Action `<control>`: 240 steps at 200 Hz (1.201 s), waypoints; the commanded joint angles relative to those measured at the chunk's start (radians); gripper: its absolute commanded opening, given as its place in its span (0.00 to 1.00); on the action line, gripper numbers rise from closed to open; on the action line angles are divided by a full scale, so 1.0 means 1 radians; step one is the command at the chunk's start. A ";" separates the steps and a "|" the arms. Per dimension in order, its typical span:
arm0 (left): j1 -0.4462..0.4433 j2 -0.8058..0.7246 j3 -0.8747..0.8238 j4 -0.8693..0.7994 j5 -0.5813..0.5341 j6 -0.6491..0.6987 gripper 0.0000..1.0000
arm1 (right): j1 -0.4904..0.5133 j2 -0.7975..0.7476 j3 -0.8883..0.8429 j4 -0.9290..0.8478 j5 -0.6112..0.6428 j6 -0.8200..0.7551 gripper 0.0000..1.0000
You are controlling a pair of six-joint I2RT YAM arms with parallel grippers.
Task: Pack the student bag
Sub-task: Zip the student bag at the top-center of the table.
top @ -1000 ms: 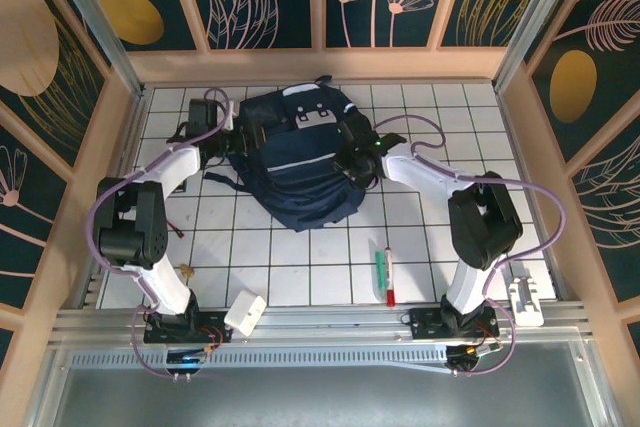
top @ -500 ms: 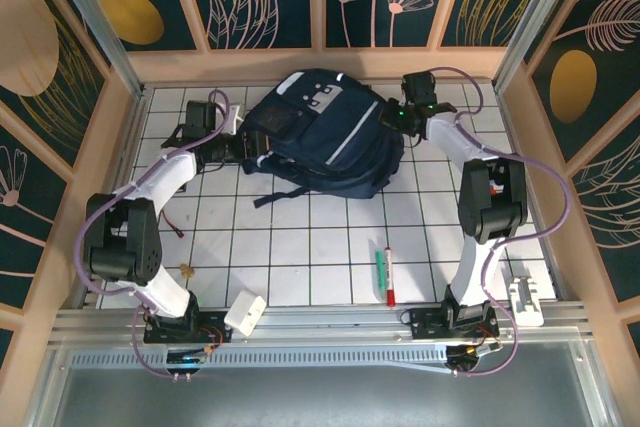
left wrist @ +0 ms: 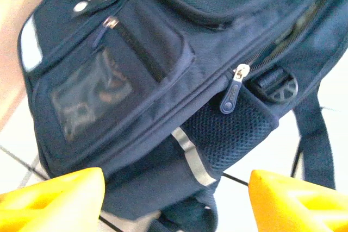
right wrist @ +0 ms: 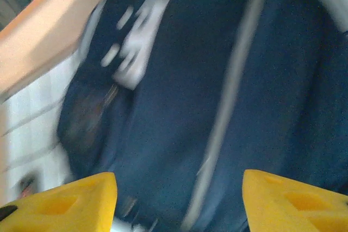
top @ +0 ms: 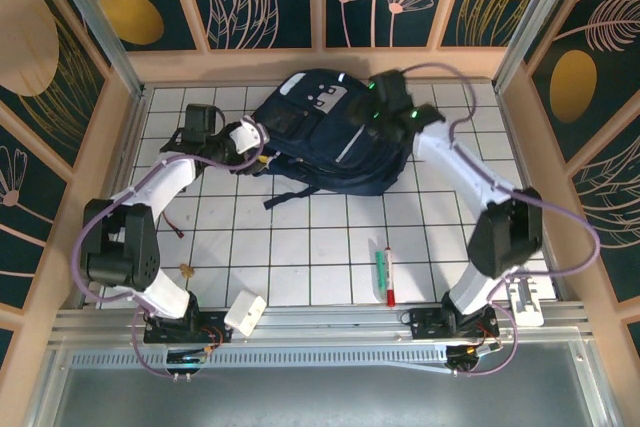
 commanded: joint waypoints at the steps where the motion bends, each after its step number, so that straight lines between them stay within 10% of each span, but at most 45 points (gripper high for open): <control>1: 0.000 0.142 0.121 -0.009 0.059 0.444 0.63 | 0.027 -0.028 -0.157 0.076 -0.184 0.277 0.60; 78: -0.045 0.286 0.167 0.051 0.054 0.618 0.63 | 0.054 -0.090 -0.229 0.044 -0.181 0.270 0.63; 115: -0.136 0.322 0.136 0.211 -0.124 0.554 0.61 | 0.050 -0.071 -0.206 0.095 -0.269 0.251 0.62; 167: -0.165 0.363 0.219 0.145 -0.189 0.431 0.40 | 0.052 -0.065 -0.264 0.156 -0.271 0.264 0.62; 201: -0.165 0.331 0.231 0.046 -0.163 0.364 0.00 | 0.080 -0.040 -0.276 0.202 -0.260 0.225 0.61; 240: -0.166 0.272 0.240 0.023 -0.133 0.027 0.00 | 0.103 -0.025 -0.316 0.268 -0.253 0.149 0.61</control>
